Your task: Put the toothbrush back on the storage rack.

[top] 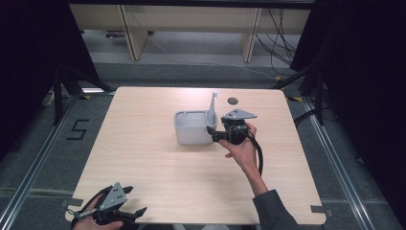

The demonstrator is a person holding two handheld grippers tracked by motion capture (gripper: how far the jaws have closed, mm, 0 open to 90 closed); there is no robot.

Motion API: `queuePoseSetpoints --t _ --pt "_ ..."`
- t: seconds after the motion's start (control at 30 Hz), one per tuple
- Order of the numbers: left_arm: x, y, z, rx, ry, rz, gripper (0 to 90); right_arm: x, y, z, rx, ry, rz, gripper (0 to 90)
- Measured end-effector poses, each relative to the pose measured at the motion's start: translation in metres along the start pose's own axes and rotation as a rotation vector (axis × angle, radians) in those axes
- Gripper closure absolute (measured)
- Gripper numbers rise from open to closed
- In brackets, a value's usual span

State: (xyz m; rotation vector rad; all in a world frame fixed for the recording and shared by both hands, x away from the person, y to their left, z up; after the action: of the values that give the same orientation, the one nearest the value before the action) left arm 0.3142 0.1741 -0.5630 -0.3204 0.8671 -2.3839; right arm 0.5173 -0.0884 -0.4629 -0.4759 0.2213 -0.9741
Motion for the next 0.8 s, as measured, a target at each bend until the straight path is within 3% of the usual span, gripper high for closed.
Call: queuePoseSetpoints --t 0.1,0.2,0.3,0.37,0.5,0.53,0.63,0.73,0.8 --pt "-0.002 -0.001 -0.001 -0.013 0.005 0.009 16.2 -0.005 -0.001 -0.002 -0.006 0.027 0.001 31.6" --pt "-0.001 -0.001 -0.001 -0.01 0.006 0.009 16.2 -0.005 -0.003 -0.003 -0.006 -0.006 0.001 29.9" --pt "-0.001 -0.001 0.0 -0.011 0.006 0.009 16.2 -0.009 -0.005 -0.006 -0.018 0.019 0.012 29.1" --pt "-0.001 0.0 0.0 -0.004 0.01 0.006 16.2 -0.009 -0.005 -0.006 -0.016 0.003 0.017 28.7" --pt "-0.001 -0.001 0.0 0.0 0.005 0.007 16.2 -0.013 -0.006 -0.011 -0.026 0.024 0.026 26.9" --pt "-0.001 -0.001 0.0 -0.006 0.009 0.007 16.2 -0.01 -0.007 -0.011 -0.026 -0.002 0.013 26.7" --pt "-0.002 -0.001 -0.001 -0.013 0.006 0.009 16.2 -0.012 -0.008 -0.013 -0.036 0.016 0.021 26.4" --pt "-0.001 -0.001 0.0 -0.005 0.01 0.006 16.2 -0.012 -0.009 -0.014 -0.029 0.001 0.018 25.6" --pt "-0.002 -0.001 -0.001 -0.012 0.005 0.01 16.2 -0.015 -0.009 -0.016 -0.035 0.027 0.024 24.6"
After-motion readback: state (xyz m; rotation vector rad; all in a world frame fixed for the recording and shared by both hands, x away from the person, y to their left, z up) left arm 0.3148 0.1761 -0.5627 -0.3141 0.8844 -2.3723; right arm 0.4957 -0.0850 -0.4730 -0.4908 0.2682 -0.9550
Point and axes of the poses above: each handheld gripper's, and its own axes: y roughly forward along the jaws, z roughly out of its top, x roughly to its right, the point moved 10 cm from there along y, roughly forward along the jaws, and after that the axes turned 6 degrees about -z, right-handed, at the moved point
